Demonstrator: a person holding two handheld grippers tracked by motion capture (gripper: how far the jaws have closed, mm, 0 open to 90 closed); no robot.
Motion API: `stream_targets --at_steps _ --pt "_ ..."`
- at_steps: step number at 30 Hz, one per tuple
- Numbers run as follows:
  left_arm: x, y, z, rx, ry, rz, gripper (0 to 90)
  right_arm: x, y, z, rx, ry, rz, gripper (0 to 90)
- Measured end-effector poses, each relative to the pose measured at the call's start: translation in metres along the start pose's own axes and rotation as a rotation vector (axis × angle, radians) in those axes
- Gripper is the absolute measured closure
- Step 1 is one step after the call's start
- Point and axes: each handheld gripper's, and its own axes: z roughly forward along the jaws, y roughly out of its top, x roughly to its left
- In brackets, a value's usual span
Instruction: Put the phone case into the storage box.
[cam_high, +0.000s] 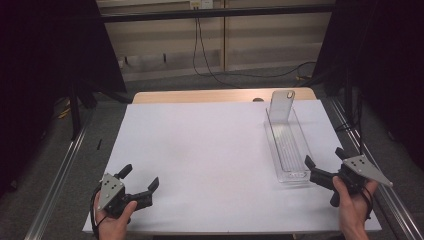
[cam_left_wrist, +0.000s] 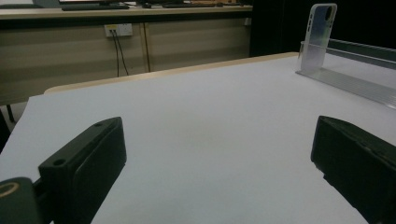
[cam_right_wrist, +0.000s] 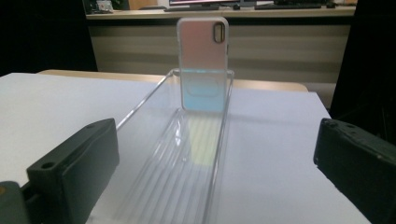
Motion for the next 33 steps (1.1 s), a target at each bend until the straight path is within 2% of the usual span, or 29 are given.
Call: stream_targets --at_steps 6,11,17,20,24,25,31,33 --pt "-0.002 -0.002 -0.002 0.004 0.006 -0.004 3.3 -0.002 -0.01 -0.013 0.005 -0.034 0.025 0.0" --pt "-0.001 -0.003 -0.002 0.015 0.013 -0.007 3.3 0.0 -0.017 -0.021 0.017 -0.025 0.025 0.0" --pt "0.001 -0.003 -0.002 0.012 0.021 -0.013 3.3 0.007 -0.023 -0.026 0.02 -0.012 -0.01 0.0" --pt "0.0 -0.003 -0.002 0.01 0.019 -0.014 3.3 0.007 -0.029 -0.029 0.024 -0.009 -0.01 0.0" --pt "0.001 -0.002 -0.004 -0.002 0.015 -0.041 3.3 0.006 -0.034 -0.032 0.051 -0.017 0.007 0.0" --pt "0.002 -0.002 -0.004 -0.001 0.016 -0.037 3.3 0.006 -0.036 -0.033 0.057 -0.018 0.021 0.0" --pt "0.002 -0.004 -0.004 0.013 0.022 -0.017 3.3 0.007 -0.038 -0.035 0.05 -0.029 0.009 0.7" --pt "0.002 -0.003 -0.004 0.014 0.016 -0.018 3.2 0.008 -0.038 -0.037 0.046 -0.014 0.0 0.0"
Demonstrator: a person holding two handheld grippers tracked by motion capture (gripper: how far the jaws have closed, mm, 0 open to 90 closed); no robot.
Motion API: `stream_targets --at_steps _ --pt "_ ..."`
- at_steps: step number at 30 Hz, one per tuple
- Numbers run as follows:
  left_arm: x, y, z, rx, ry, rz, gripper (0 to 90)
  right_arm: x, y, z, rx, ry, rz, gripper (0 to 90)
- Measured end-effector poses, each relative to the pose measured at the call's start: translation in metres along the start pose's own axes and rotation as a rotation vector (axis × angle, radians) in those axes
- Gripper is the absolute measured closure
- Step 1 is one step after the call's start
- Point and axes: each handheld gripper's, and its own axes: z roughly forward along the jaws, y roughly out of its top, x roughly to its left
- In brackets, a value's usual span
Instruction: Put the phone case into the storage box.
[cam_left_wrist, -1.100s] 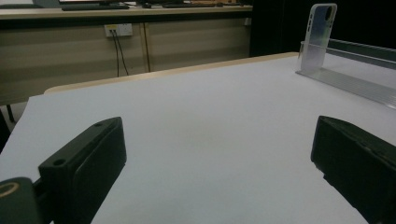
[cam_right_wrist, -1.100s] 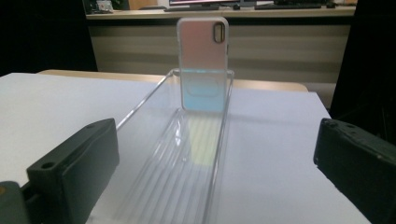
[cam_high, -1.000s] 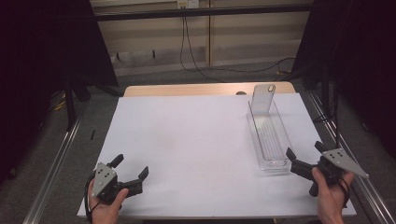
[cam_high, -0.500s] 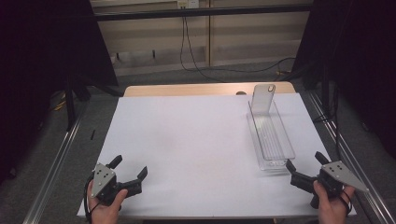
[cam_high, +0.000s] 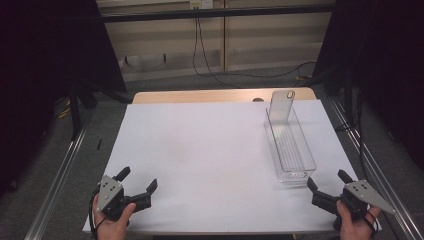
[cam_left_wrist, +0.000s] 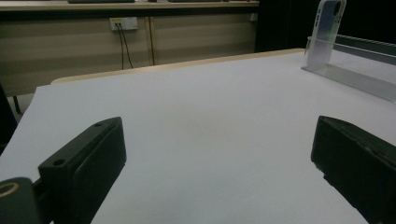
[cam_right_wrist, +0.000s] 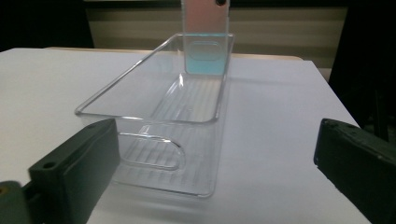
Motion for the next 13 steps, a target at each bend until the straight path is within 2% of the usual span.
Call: stream_targets --at_steps 3,7,10,13 --pt "0.0003 -0.0006 0.0011 0.004 0.008 0.001 3.3 0.0016 0.0005 0.0001 -0.015 0.014 -0.025 0.0" --pt "-0.0011 -0.0019 0.0031 0.017 0.011 0.01 3.3 0.0001 0.0011 0.001 -0.021 0.013 -0.017 0.0" --pt "-0.0017 -0.0022 0.0049 0.025 -0.002 0.019 3.3 -0.0016 0.0012 0.0026 -0.024 0.0 -0.01 0.6" --pt "-0.0005 -0.0021 0.0068 0.035 -0.005 0.012 3.4 -0.004 0.0011 0.0037 -0.037 -0.004 0.003 0.6"
